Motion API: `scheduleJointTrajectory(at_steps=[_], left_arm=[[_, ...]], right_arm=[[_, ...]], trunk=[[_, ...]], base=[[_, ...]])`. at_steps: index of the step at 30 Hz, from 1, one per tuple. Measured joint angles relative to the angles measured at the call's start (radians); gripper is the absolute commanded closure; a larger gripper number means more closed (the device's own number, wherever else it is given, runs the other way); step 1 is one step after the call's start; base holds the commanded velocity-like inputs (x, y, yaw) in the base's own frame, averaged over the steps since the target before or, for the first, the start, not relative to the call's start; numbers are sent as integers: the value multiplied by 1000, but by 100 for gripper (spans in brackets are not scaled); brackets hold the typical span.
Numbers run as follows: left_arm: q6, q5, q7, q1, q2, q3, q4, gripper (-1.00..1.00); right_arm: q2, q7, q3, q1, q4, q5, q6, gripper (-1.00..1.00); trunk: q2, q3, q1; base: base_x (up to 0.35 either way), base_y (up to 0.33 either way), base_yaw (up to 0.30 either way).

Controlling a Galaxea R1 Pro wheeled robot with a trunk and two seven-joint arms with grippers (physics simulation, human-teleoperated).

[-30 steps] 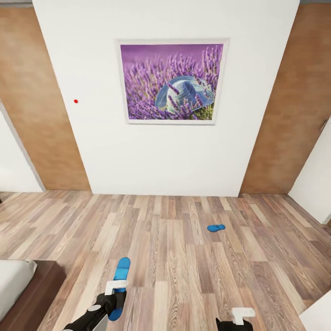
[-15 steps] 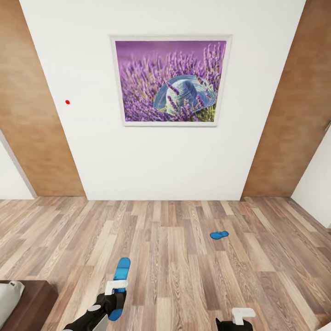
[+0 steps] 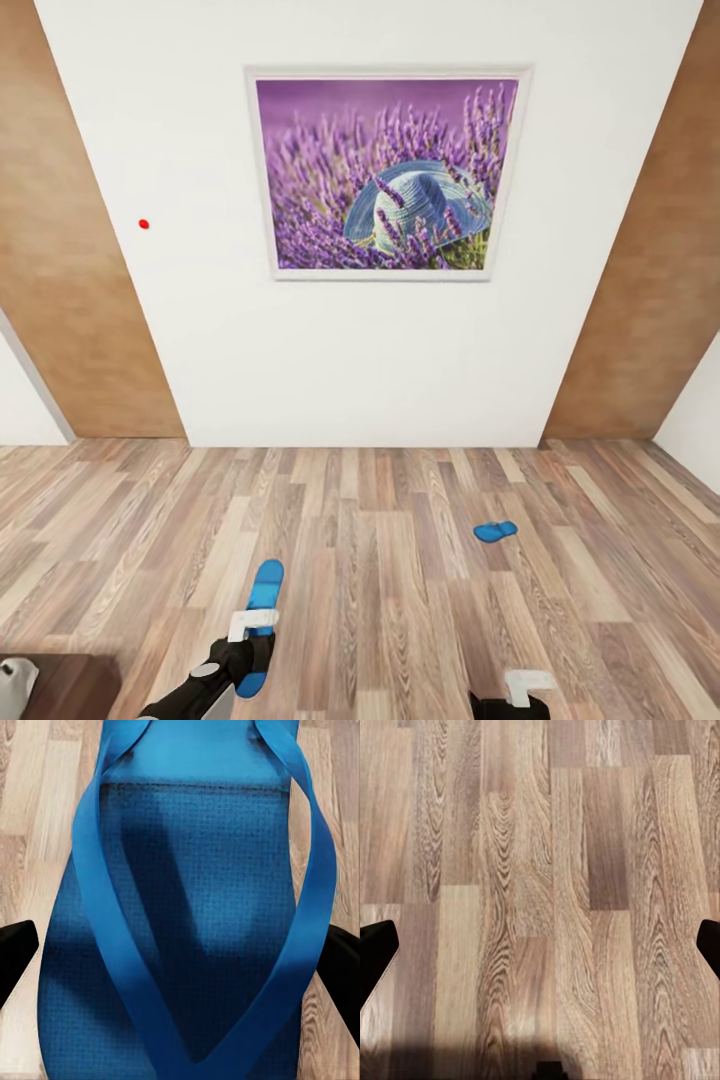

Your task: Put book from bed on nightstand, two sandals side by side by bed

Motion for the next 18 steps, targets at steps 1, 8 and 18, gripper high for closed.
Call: scheduleJointTrajectory(at_steps=[1,8,18], left_arm=[[0,0,0,0,0,0,0,100],[0,0,0,0,0,0,0,100],[-1,1,1,0,0,0,0,100]], right_arm=[[0,0,0,0,0,0,0,-100],[-2,-1,0,0,1,1,0,-100],[-6,0,0,0,1,2,0,-100]], trunk=[[0,0,0],[0,0,0],[0,0,0]], base=[[321,135,0],[326,72,0],[337,8,0]])
